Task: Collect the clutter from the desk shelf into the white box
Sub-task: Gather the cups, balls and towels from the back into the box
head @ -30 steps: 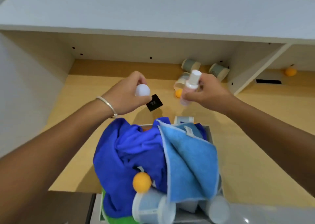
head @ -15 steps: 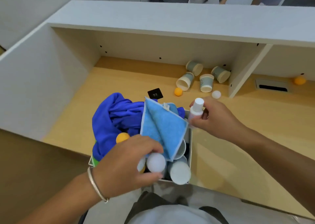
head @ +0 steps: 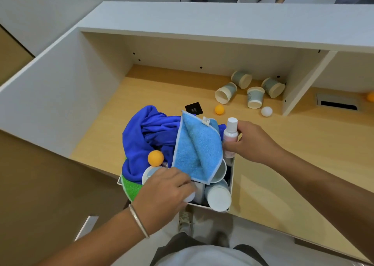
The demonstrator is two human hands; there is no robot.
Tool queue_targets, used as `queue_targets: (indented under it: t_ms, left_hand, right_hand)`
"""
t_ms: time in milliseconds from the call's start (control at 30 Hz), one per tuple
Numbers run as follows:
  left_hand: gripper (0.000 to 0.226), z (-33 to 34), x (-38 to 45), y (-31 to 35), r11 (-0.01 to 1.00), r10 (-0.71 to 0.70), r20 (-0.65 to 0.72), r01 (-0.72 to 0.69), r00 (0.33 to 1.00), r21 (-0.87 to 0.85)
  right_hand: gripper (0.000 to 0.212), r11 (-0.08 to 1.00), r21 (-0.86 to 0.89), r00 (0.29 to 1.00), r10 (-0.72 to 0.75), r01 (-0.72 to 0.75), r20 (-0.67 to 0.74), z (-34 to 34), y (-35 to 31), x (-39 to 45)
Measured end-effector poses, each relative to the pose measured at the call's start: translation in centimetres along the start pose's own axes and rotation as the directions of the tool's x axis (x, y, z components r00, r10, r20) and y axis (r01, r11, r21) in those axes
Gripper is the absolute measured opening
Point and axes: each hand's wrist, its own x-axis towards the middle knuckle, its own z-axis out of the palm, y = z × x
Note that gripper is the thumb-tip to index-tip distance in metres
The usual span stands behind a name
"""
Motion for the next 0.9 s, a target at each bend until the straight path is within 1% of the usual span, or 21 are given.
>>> queue_targets:
  t_ms: [67, 133, 233, 333, 433, 500, 533, 600, 667, 700, 733, 800, 833, 900]
  left_hand:
    - [0.019, 0.5, -0.2, -0.3, 0.999, -0.001, 0.015, 0.0, 1.0, 0.041]
    - [0.009, 0.9, -0.4, -0.4, 0.998, 0.012, -0.001, -0.012, 1.0, 0.06]
    - [0.018, 1.2, -0.3, -0.7, 0.991, 0.04, -0.019, -0.038, 0.999, 0.127]
    - [0.021, 1.3, 0.0, -0.9, 0.981, 0.066, -0.038, -0.058, 0.997, 0.184]
    - [0.023, 1.2, -0.1, -1.2, 0.977, 0.092, -0.029, -0.084, 0.995, 0.194]
    - [0.026, 1.0, -0.2, -1.4, 0.98, 0.107, -0.032, -0.1, 0.994, 0.171]
    - [0.025, 0.9, -0.3, -1.5, 0.982, 0.113, -0.039, -0.106, 0.993, 0.154]
    - [0.023, 0.4, -0.3, -1.5, 0.986, 0.124, -0.057, -0.117, 0.991, 0.117]
    - [0.02, 0.0, -0.3, -1.6, 0.988, 0.14, -0.054, -0.135, 0.989, 0.074]
    - [0.018, -0.3, -0.3, -1.8, 0.988, 0.146, -0.043, -0.144, 0.988, 0.05]
    - [0.018, -0.5, -0.3, -1.9, 0.988, 0.152, -0.032, -0.151, 0.988, 0.026]
    - [0.026, -1.1, -0.4, -2.3, 0.988, 0.154, -0.022, -0.154, 0.988, -0.023]
    - [0.028, -1.5, -0.5, -2.6, 0.987, 0.153, -0.041, -0.155, 0.987, -0.051]
    - [0.028, -2.2, -0.4, -3.5, 0.981, 0.139, -0.108, -0.151, 0.984, -0.122]
  right_hand:
    - [0.018, 0.999, -0.007, 0.998, 0.038, -0.037, 0.056, -0.3, -0.2, 0.1]
    - [0.016, 0.996, 0.0, 0.988, 0.087, -0.088, 0.125, -0.6, -0.3, 0.0]
    - [0.012, 0.992, 0.023, 0.971, 0.116, -0.124, 0.209, -0.6, -0.6, -0.3]
    - [0.017, 0.983, 0.058, 0.935, 0.146, -0.174, 0.323, -0.4, -0.7, -0.4]
    - [0.022, 0.978, 0.05, 0.903, 0.167, -0.202, 0.395, 0.0, -0.2, -0.6]
    - [0.026, 0.983, 0.013, 0.894, 0.163, -0.185, 0.416, 0.2, 0.3, -1.0]
    - [0.028, 0.987, 0.0, 0.897, 0.148, -0.162, 0.416, 0.2, 0.5, -1.2]
    - [0.03, 0.993, 0.014, 0.923, 0.1, -0.114, 0.372, 0.0, 0.7, -1.4]
    - [0.035, 0.993, 0.082, 0.952, 0.051, -0.079, 0.303, -0.4, 0.7, -1.3]
    - [0.039, 0.991, 0.116, 0.964, 0.033, -0.065, 0.262, -0.5, 0.7, -1.3]
    - [0.046, 0.992, 0.115, 0.976, 0.022, -0.048, 0.217, -0.6, 0.7, -1.3]
    - [0.065, 1.0, -0.001, 0.99, -0.018, 0.018, 0.139, -0.6, 0.6, -1.5]
    - [0.071, 0.996, -0.061, 0.991, -0.055, 0.063, 0.124, -0.6, 0.6, -1.6]
    - [0.076, 0.986, -0.109, 0.986, -0.11, 0.124, 0.122, -0.7, 0.4, -1.5]
